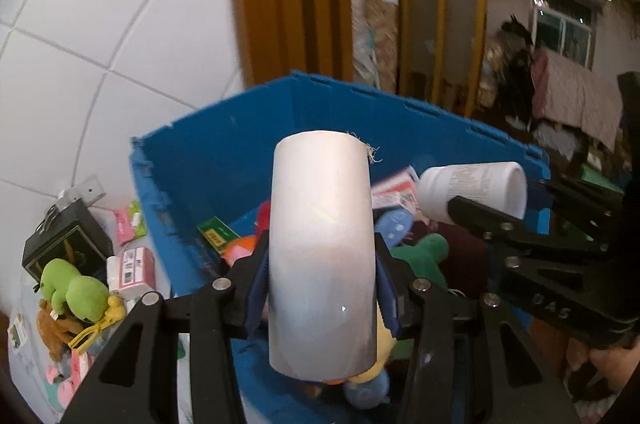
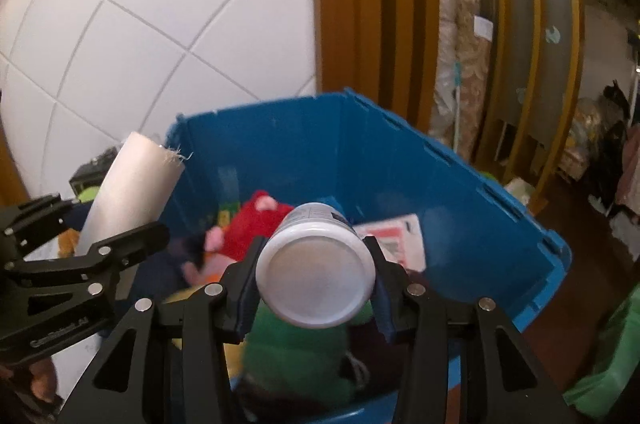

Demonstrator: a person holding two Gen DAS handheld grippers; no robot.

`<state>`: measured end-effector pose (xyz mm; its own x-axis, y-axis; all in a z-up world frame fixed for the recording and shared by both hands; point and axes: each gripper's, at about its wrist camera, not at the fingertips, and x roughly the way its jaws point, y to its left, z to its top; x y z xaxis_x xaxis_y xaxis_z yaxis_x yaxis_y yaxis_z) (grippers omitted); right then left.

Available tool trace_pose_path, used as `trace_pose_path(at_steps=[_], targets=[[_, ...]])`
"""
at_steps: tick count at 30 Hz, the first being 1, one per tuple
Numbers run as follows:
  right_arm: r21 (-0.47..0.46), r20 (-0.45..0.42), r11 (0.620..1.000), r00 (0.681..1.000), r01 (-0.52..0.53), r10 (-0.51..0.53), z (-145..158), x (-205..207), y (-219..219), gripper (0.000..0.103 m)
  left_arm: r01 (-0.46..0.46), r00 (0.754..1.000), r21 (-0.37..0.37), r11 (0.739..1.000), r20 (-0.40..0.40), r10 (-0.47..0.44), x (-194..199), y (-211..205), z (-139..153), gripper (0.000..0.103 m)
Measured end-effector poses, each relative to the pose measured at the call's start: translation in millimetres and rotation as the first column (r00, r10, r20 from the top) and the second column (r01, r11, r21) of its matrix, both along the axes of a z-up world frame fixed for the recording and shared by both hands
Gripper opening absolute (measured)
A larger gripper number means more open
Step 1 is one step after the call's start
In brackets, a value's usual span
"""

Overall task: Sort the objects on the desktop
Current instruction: 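Carry the paper tube and white pill bottle over the blue crate, then open both grippers to drop the tube and pill bottle into the crate, then move both grippers away from the crate back over the table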

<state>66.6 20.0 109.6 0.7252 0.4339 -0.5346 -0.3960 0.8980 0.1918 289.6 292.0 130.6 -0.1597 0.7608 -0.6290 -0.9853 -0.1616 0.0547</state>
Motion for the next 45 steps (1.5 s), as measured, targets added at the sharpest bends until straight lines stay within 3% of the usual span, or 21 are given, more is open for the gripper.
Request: trace_pose_path(at_steps=[5, 15, 18, 20, 22, 27, 31, 34, 36, 45], targets=[[-0.022, -0.046, 0.999, 0.998, -0.032, 0.031, -17.5, 16.1, -9.6, 0.046, 0.009, 1.0, -0.089, 0.996, 0.019, -0.007, 11.4, 19.1, -12.0, 0.045], [-0.1, -0.128, 0.994, 0.991, -0.044, 0.031, -42.5, 26.1, -9.1, 0.046, -0.031, 0.999, -0.119, 0.992, 0.033, 0.035, 12.2, 19.0, -22.8, 0.046], [-0.103, -0.134, 0.994, 0.99, -0.046, 0.032, -46.3, 29.2, -9.2, 0.046, -0.045, 0.999, -0.117, 0.992, 0.024, 0.048, 12.2, 17.3, -22.5, 0.057], [-0.108, -0.14, 0.993, 0.99, -0.046, 0.03, -48.4, 29.3, -8.0, 0.046, -0.047, 0.999, -0.11, 0.993, 0.022, 0.05, 10.1, 15.8, -21.7, 0.059], [-0.107, -0.144, 0.993, 0.989, -0.048, 0.032, -49.8, 28.2, -6.3, 0.05, -0.05, 0.998, -0.11, 0.993, 0.019, 0.052, 9.9, 15.1, -22.2, 0.059], [-0.107, -0.138, 0.994, 0.99, -0.024, 0.009, -47.2, 33.0, -6.5, 0.088, -0.051, 0.998, -0.102, 0.993, 0.026, 0.054, 8.5, 10.2, -22.8, 0.059], [-0.099, -0.123, 0.995, 0.992, -0.004, -0.008, -43.4, 30.0, -11.0, 0.101, -0.064, 0.998, -0.071, 0.995, 0.023, 0.066, 5.9, 0.5, -18.2, 0.059], [-0.093, -0.104, 0.996, 0.994, 0.014, -0.024, -37.4, 25.1, -12.9, 0.103, -0.081, 0.996, -0.036, 0.996, 0.019, 0.082, 0.8, -10.9, -12.8, 0.061], [-0.086, -0.09, 0.996, 0.996, 0.02, -0.028, -31.0, 20.7, -11.6, 0.103, -0.093, 0.995, -0.008, 0.996, 0.016, 0.094, -2.3, -18.4, -9.0, 0.07], [-0.061, -0.003, 0.997, 0.999, 0.04, -0.04, 4.0, -15.6, 11.1, 0.103, -0.15, 0.989, 0.081, 0.985, 0.022, 0.149, -35.2, -60.0, 1.7, 0.07]])
